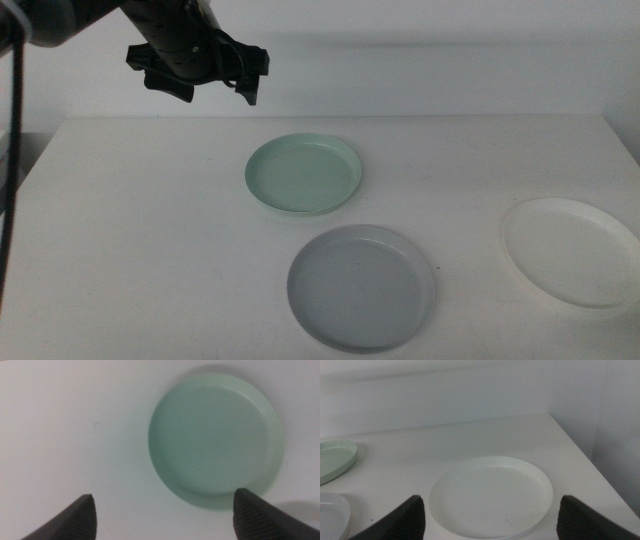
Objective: Stack the three bowls on top of each other.
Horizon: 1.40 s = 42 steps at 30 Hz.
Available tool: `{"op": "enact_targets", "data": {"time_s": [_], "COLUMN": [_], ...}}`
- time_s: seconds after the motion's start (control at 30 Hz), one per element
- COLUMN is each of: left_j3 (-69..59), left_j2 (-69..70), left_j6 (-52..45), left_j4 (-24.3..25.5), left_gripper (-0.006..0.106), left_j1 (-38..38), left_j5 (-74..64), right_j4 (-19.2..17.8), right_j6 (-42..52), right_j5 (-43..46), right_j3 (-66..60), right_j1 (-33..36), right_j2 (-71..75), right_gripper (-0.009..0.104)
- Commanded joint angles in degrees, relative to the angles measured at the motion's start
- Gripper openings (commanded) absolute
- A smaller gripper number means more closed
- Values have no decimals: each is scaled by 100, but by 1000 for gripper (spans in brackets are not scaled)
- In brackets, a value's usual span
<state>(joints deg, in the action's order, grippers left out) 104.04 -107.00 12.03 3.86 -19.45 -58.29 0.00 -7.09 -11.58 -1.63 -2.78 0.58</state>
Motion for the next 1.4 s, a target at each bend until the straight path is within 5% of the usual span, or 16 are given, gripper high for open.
{"op": "enact_targets", "data": {"time_s": [0.0,0.47,0.73,0.93,1.13,1.37], "left_j3": [439,1405,1405,1393,1394,1392], "left_j2": [17,-1900,-2470,-2671,-2655,-1825], "left_j6": [-178,-369,-375,-453,-408,-438], "left_j4": [-224,-530,-770,-925,-919,-926], "left_gripper": [90,89,79,51,-6,-5], "left_j1": [169,434,427,427,433,405], "left_j5": [203,875,1151,1093,1069,902], "right_j4": [-37,-37,-37,-37,-37,-37], "right_j6": [30,30,30,30,30,30], "right_j5": [443,443,443,443,443,443], "right_j3": [48,48,48,48,48,48], "right_j1": [-35,-35,-35,-35,-35,-35], "right_j2": [157,157,157,157,157,157], "right_gripper": [96,96,96,96,96,96]}}
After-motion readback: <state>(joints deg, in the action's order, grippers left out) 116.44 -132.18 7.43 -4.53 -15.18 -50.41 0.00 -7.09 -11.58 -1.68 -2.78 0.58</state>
